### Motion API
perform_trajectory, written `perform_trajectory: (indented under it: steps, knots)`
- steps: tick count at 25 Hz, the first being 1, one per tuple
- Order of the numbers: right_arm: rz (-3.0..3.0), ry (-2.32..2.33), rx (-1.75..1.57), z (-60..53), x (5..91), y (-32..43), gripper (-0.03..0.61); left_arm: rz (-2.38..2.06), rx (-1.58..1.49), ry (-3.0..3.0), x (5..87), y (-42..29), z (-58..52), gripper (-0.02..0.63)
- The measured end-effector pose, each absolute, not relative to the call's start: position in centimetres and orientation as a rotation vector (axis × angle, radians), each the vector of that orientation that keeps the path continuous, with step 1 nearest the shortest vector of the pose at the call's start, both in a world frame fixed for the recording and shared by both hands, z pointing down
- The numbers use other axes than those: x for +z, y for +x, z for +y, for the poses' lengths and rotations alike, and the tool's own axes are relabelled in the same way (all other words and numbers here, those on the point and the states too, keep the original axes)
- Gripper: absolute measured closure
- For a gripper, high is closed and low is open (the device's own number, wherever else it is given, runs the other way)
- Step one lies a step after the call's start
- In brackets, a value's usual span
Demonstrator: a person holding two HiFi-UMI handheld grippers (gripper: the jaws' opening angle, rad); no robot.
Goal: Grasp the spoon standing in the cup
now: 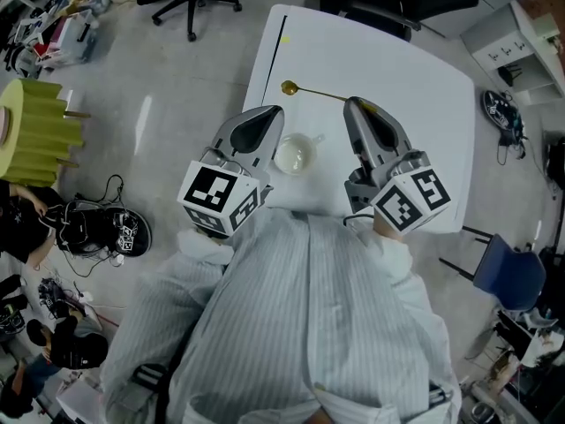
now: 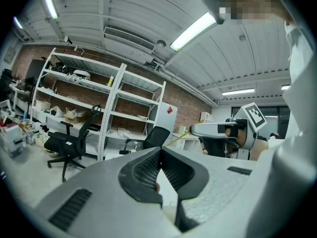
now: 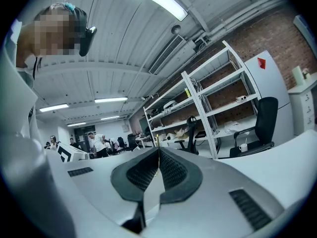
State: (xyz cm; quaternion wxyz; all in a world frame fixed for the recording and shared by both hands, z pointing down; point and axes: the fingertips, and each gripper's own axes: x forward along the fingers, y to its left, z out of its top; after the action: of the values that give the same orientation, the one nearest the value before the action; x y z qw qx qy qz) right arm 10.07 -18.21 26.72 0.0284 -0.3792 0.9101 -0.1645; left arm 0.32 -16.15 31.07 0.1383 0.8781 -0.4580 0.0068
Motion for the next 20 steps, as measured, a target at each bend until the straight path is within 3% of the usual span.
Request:
perform_trajectory:
  steps: [20]
  knots:
    - [2.815, -1.212, -0.533, -17.6, 27.7, 11.5, 0.566, -1.189, 0.066, 2.609, 30.7, 1.9, -15.9, 0.606]
